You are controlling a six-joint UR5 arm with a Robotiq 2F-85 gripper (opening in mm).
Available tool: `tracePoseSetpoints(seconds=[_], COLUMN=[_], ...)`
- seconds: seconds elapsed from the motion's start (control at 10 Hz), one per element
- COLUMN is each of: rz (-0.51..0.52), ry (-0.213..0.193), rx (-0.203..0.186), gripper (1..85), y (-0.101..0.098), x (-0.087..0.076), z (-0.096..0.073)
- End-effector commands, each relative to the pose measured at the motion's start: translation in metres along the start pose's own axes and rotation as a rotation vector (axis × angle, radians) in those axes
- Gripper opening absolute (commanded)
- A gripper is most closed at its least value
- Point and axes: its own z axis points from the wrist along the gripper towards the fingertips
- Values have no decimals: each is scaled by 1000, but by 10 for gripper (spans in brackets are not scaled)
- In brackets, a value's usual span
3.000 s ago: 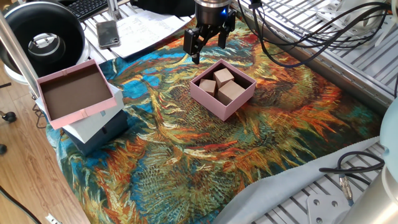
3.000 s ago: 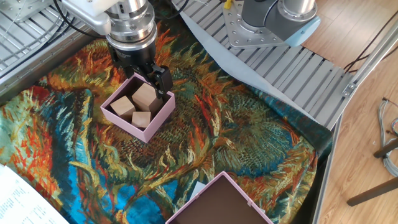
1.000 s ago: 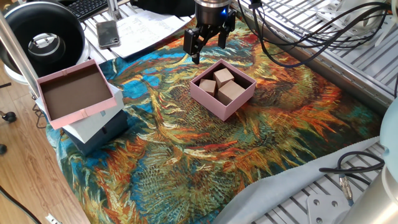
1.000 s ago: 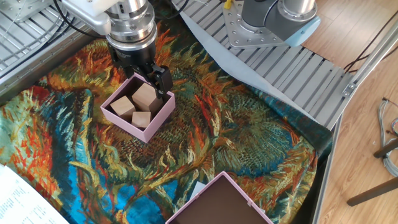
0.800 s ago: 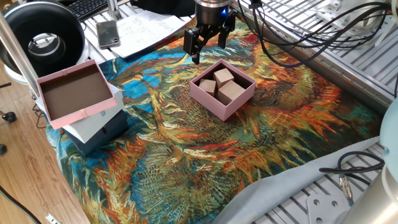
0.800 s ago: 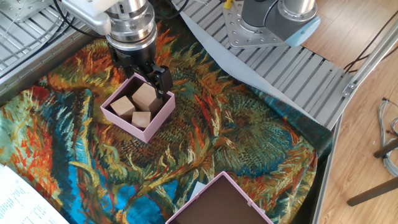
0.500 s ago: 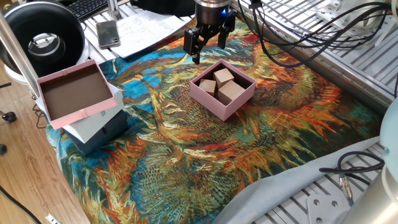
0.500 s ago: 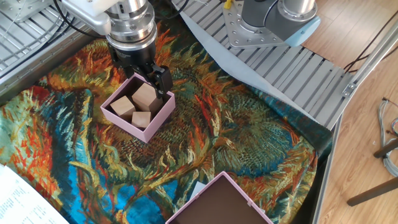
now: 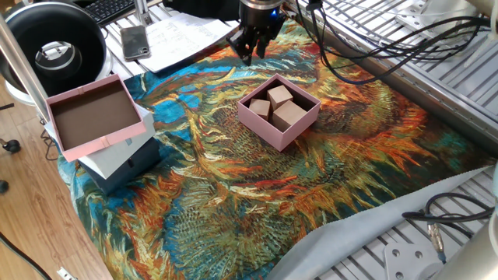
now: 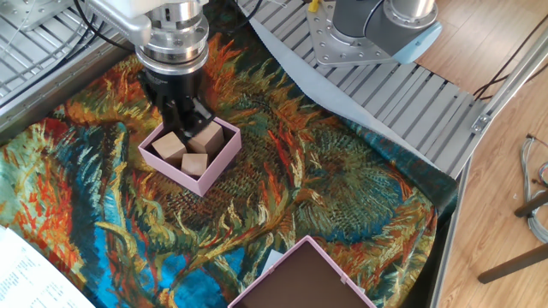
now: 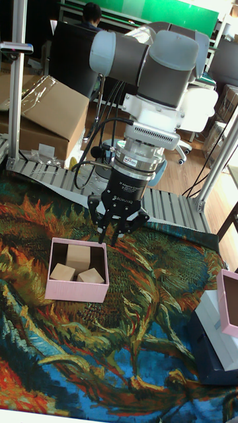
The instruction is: Take everything out of the gift box
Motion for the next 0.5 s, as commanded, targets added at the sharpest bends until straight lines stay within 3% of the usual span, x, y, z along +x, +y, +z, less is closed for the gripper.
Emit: tracePoseSetpoints(seconds=[0.0,0.1,0.4], rz=[-50,-105,-141], ry=[-20,-15,-20], rx=[-24,-26,-53], gripper=[23,23,33], y=[0,-3,-7], x=[1,7,9], z=[2,4,8])
